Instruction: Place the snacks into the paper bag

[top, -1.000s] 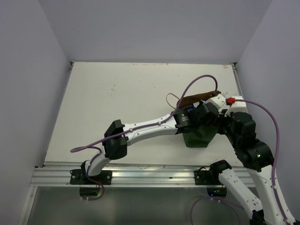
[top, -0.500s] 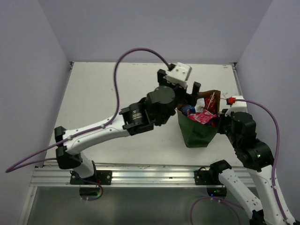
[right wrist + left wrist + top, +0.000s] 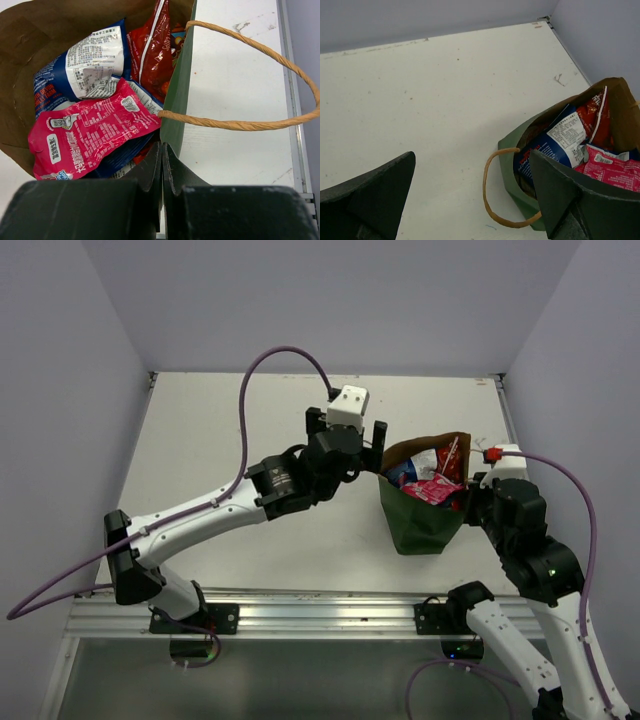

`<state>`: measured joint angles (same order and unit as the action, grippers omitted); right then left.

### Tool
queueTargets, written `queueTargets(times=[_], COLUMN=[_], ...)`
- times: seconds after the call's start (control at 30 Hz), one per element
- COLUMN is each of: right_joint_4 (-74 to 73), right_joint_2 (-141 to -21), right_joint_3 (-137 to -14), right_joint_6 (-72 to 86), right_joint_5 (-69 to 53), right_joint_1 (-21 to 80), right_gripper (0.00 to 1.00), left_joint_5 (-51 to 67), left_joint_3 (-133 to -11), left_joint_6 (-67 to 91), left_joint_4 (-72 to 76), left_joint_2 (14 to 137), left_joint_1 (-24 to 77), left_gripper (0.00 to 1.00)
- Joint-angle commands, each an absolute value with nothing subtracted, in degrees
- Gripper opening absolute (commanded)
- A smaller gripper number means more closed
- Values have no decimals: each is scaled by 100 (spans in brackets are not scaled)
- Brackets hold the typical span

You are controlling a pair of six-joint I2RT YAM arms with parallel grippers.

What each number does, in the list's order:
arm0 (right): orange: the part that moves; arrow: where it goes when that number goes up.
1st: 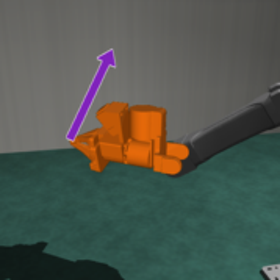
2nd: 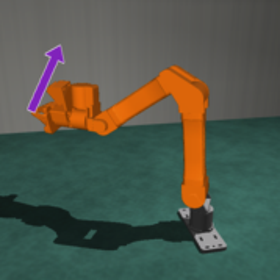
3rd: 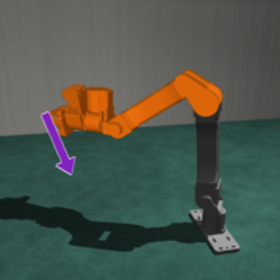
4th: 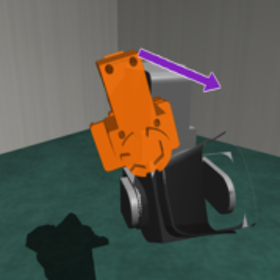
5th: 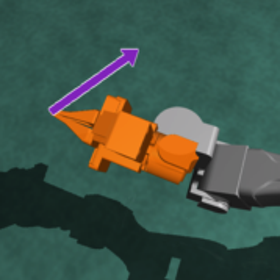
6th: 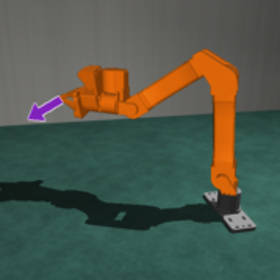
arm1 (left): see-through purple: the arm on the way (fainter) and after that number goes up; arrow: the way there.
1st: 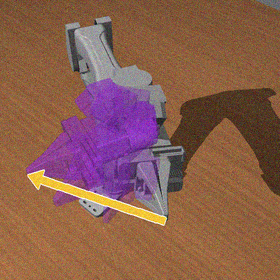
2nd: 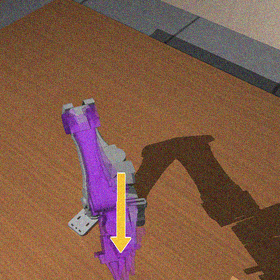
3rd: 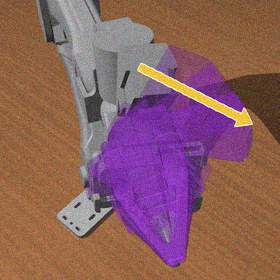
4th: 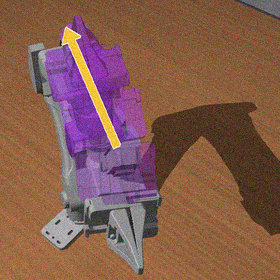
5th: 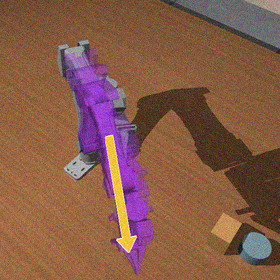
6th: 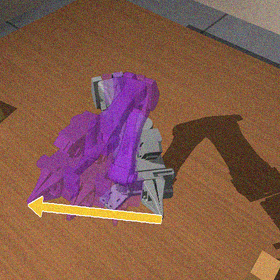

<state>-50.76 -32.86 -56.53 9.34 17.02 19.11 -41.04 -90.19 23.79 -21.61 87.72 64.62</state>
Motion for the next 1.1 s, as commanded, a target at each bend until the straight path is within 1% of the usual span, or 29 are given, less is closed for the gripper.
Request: queueTargets(times=[0.0, 0.07, 0.2, 0.67, 0.73, 0.8, 0.83, 0.87, 0.93, 0.97, 1.07], right_joint_4=[-4983, -4983, -4983, -4983, -4975, -4922, -4913, -4896, -4887, -4835, -4799], right_joint_2=[-3270, -3278, -3252, -3226, -3234, -3252, -3269, -3287, -3322, -3348, -3629], right_joint_3=[-5783, -5783, -5783, -5783, -5774, -5757, -5757, -5739, -5748, -5765, -5862], right_joint_6=[905, 905, 905, 888, 888, 879, 870, 853, 861, 870, 887], right_joint_5=[1731, 1723, 1731, 1714, 1696, 1653, 1635, 1609, 1539, 1486, 1222], right_joint_1=[1916, 1916, 1916, 1916, 1916, 1916, 1916, 1916, 1916, 1916, 1916], right_gripper=[0, 0, 0, 0, 0, 0, 0, 0, 0, 0, 0], left_joint_5=[-3588, -3420, -2727, -1319, -1152, -1064, -1055, -1055, -1072, -1098, -1151], left_joint_3=[-8974, -8772, -8578, -8675, -8701, -8692, -8666, -8631, -8561, -8561, -8543], left_joint_6=[3067, 3111, 3199, 3524, 3533, 3559, 3594, 3630, 3674, 3726, 3797], left_joint_4=[-2355, -2154, -1820, -1143, -1090, -994, -958, -915, -730, -686, -458], left_joint_2=[8640, 8605, 8718, 9729, 9843, 9888, 9888, 9879, 9809, 9800, 9703], left_joint_1=[6259, 6197, 5986, 5933, 5933, 5933, 5933, 5933, 5933, 5933, 5933], left_gripper=[100, 100, 100, 100, 98, 88, 77, 42, 6, 0, 0])
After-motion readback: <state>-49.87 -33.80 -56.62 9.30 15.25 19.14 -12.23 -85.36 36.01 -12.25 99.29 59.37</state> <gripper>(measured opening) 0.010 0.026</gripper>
